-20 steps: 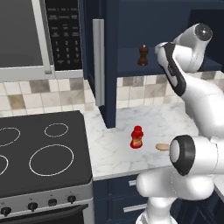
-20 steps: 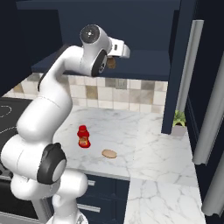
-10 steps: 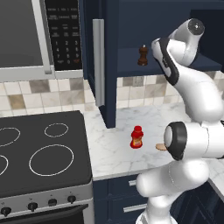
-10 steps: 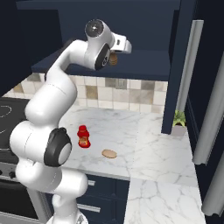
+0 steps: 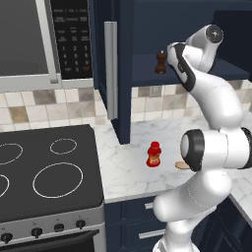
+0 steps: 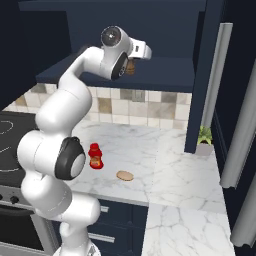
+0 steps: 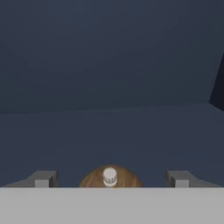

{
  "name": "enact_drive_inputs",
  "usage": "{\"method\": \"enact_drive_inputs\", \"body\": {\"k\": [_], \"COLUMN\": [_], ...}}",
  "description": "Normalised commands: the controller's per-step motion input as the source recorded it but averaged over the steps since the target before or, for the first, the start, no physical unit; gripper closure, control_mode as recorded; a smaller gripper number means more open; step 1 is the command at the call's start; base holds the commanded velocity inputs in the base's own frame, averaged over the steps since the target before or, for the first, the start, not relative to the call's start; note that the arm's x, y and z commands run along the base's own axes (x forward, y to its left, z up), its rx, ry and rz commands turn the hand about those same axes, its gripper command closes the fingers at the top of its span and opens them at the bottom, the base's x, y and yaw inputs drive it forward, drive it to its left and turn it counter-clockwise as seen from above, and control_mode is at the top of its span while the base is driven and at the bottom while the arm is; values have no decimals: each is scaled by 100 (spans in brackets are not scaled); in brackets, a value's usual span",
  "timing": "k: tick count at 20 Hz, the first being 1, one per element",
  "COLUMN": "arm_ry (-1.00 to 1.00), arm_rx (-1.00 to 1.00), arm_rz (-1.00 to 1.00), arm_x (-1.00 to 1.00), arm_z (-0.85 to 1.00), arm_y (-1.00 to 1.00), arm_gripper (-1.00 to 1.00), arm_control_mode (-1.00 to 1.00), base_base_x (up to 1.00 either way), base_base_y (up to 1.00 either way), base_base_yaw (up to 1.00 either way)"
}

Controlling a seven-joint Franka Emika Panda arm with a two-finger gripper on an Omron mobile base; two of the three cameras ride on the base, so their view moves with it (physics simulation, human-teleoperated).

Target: There are various items on the counter. Only move the condiments/shakers into the cabinet.

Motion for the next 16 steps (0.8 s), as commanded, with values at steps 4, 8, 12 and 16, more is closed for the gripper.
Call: {"method": "enact_drive_inputs", "body": {"k": [4, 8, 12, 16], "arm_ry": [-2, 0, -4, -4], "arm_rx": [0, 0, 0, 0], "arm_rz": [0, 0, 0, 0], "arm_x": [3, -9, -88, -100], "arm_z": [0, 0, -1, -5], "arm_y": [0, 0, 0, 0], "arm_gripper": [-100, -100, -100, -100], "arm_control_mode": [-100, -100, -100, -100], "base_base_x": [0, 0, 0, 0], "base_base_y": [0, 0, 0, 0], "base_base_yaw": [0, 0, 0, 0]}}
